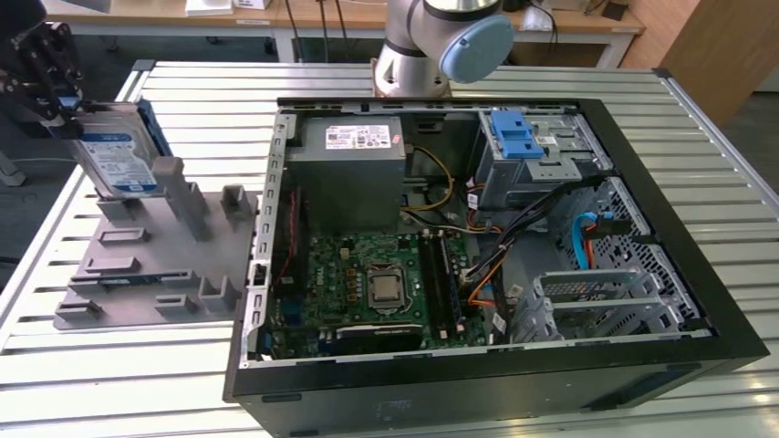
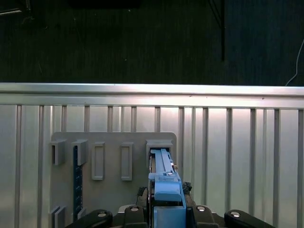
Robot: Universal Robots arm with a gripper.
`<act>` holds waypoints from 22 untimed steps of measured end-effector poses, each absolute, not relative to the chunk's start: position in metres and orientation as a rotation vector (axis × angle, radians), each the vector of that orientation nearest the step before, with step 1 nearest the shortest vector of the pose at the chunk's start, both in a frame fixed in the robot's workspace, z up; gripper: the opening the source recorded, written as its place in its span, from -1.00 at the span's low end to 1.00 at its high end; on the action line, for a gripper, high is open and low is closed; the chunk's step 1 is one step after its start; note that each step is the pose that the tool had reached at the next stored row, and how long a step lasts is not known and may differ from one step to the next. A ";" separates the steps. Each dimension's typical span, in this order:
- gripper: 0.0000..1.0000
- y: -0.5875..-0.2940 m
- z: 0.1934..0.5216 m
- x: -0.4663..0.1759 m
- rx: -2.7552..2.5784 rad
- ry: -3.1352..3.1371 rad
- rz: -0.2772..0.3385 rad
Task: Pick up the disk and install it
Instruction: 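Pick up the disk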
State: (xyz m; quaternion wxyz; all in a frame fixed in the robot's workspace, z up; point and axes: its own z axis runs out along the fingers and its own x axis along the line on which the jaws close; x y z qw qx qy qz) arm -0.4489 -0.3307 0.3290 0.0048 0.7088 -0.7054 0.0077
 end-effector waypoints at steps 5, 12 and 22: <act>-0.27 -0.331 0.330 -0.449 2.220 -2.209 0.024; -0.27 -0.331 0.331 -0.449 2.220 -2.209 0.024; -0.27 -0.331 0.335 -0.449 2.220 -2.209 0.024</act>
